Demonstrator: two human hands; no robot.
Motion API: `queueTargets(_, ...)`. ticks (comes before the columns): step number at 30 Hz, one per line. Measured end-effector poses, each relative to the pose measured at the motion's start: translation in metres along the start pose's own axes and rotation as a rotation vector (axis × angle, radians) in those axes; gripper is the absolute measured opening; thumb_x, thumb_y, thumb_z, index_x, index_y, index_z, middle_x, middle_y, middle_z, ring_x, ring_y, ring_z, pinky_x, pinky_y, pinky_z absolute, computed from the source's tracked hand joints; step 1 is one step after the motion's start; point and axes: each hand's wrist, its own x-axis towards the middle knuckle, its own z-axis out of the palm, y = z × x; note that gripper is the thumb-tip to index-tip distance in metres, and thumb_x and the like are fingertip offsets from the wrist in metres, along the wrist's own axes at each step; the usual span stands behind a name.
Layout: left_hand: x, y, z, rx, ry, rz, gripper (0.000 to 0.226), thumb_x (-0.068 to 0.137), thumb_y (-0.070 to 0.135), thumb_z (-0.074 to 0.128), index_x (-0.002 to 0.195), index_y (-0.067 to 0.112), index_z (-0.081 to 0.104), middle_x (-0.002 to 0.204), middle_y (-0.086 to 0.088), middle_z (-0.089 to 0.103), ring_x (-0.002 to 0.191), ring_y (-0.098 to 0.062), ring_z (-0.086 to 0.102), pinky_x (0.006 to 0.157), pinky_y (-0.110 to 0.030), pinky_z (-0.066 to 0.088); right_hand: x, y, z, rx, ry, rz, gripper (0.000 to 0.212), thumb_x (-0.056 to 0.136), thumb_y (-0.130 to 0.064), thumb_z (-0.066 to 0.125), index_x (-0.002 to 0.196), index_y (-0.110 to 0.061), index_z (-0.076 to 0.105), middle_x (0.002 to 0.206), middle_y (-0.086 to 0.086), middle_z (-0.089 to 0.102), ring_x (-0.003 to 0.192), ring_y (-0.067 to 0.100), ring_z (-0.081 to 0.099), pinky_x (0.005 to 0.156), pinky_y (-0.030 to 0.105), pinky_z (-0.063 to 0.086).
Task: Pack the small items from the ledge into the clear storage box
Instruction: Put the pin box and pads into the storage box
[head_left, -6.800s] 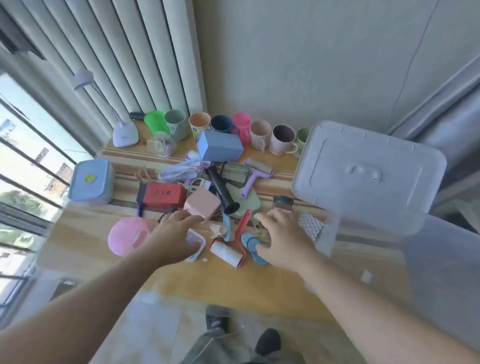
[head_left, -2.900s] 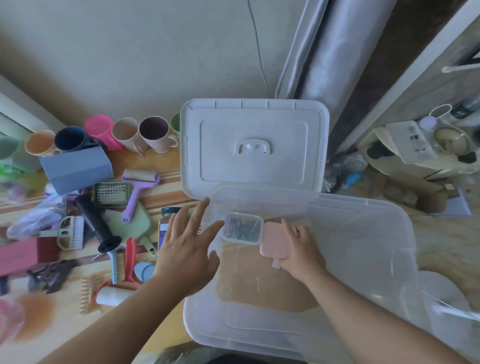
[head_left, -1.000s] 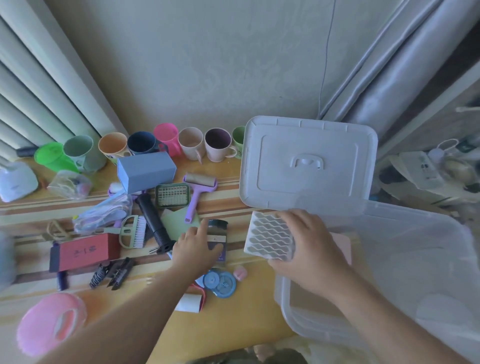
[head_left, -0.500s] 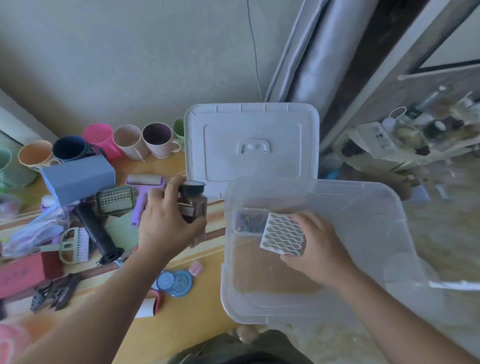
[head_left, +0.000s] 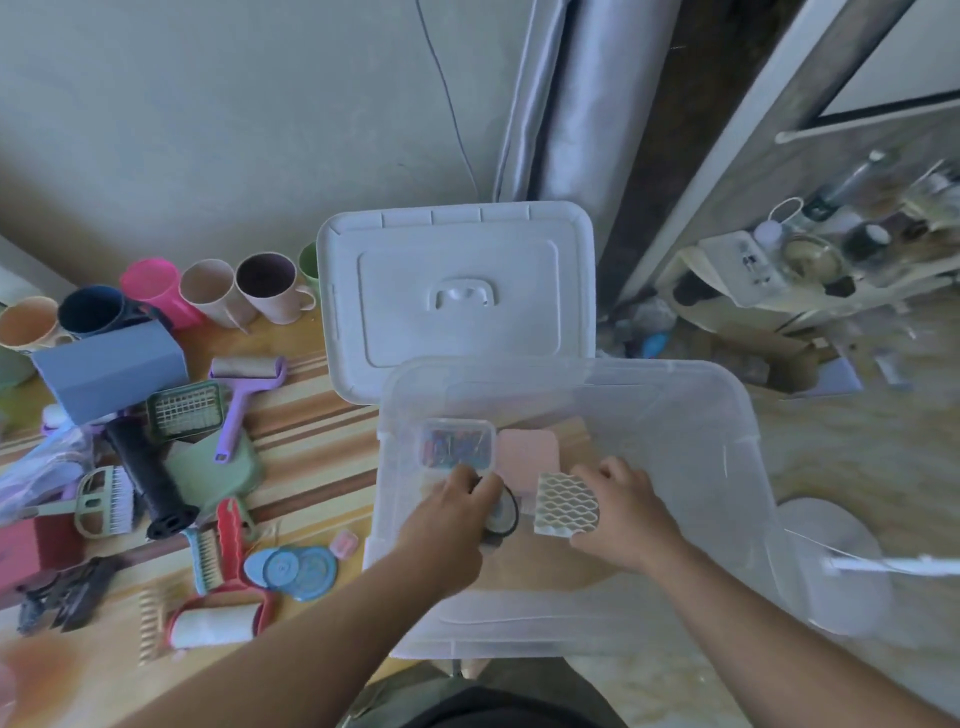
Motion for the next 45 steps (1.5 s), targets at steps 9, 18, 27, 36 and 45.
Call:
queueTargets(9, 0.032, -0.002, -0.003, 0.141, -0.112, -0.048, 0.089, 0.073, 0.005, 0.070, 0.142, 0.043, 0.030, 0.129, -0.010, 0.023, 0.115, -0.039, 0.048, 0.082, -0.040, 0.056, 0.019, 0.038, 0.001, 0.081, 0.011, 0.130, 0.087, 0.070, -0.034, 0.083, 0.148, -0.041, 0.043, 0.135, -0.006, 0.038, 0.121, 0.027, 0.048, 0.090, 0.044, 0.056)
queueTargets(18, 0.025, -0.002, -0.014, 0.453, -0.132, -0.092, 0.065, 0.078, 0.008, 0.070, 0.131, 0.020, 0.035, 0.133, -0.021, 0.031, 0.101, -0.032, 0.046, 0.070, -0.034, 0.048, 0.065, 0.041, 0.008, 0.079, 0.083, 0.188, 0.077, 0.081, -0.004, 0.068, 0.148, -0.034, 0.044, 0.136, 0.002, 0.037, 0.106, 0.033, 0.059, 0.081, 0.040, 0.055)
queueTargets(27, 0.025, -0.011, -0.011, 0.453, -0.144, -0.114, 0.067, 0.078, 0.010, 0.070, 0.133, 0.019, 0.033, 0.134, -0.020, 0.031, 0.102, -0.031, 0.046, 0.076, -0.038, 0.048, 0.077, 0.037, 0.030, 0.174, -0.002, 0.149, 0.094, 0.085, -0.014, 0.073, 0.163, -0.036, 0.025, 0.144, 0.011, 0.035, 0.113, 0.036, 0.064, 0.091, 0.039, 0.055)
queueTargets(36, 0.026, -0.010, -0.018, 0.417, -0.253, -0.070, 0.072, 0.083, 0.008, 0.069, 0.142, 0.025, 0.031, 0.137, -0.017, 0.035, 0.113, -0.036, 0.046, 0.084, -0.044, 0.049, 0.033, 0.004, 0.001, 0.243, 0.167, -0.007, 0.084, 0.083, -0.028, 0.079, 0.157, -0.031, 0.039, 0.155, 0.007, 0.033, 0.132, 0.037, 0.049, 0.103, 0.045, 0.051)
queueTargets(45, 0.025, -0.014, -0.020, 0.572, -0.194, -0.027, 0.100, 0.080, 0.027, 0.072, 0.157, 0.032, 0.009, 0.165, -0.018, 0.000, 0.150, -0.046, 0.000, 0.120, -0.061, 0.004, 0.010, -0.043, 0.005, 0.251, 0.157, -0.098, 0.076, 0.084, -0.026, 0.072, 0.155, -0.029, 0.044, 0.152, 0.003, 0.041, 0.134, 0.031, 0.046, 0.109, 0.044, 0.047)
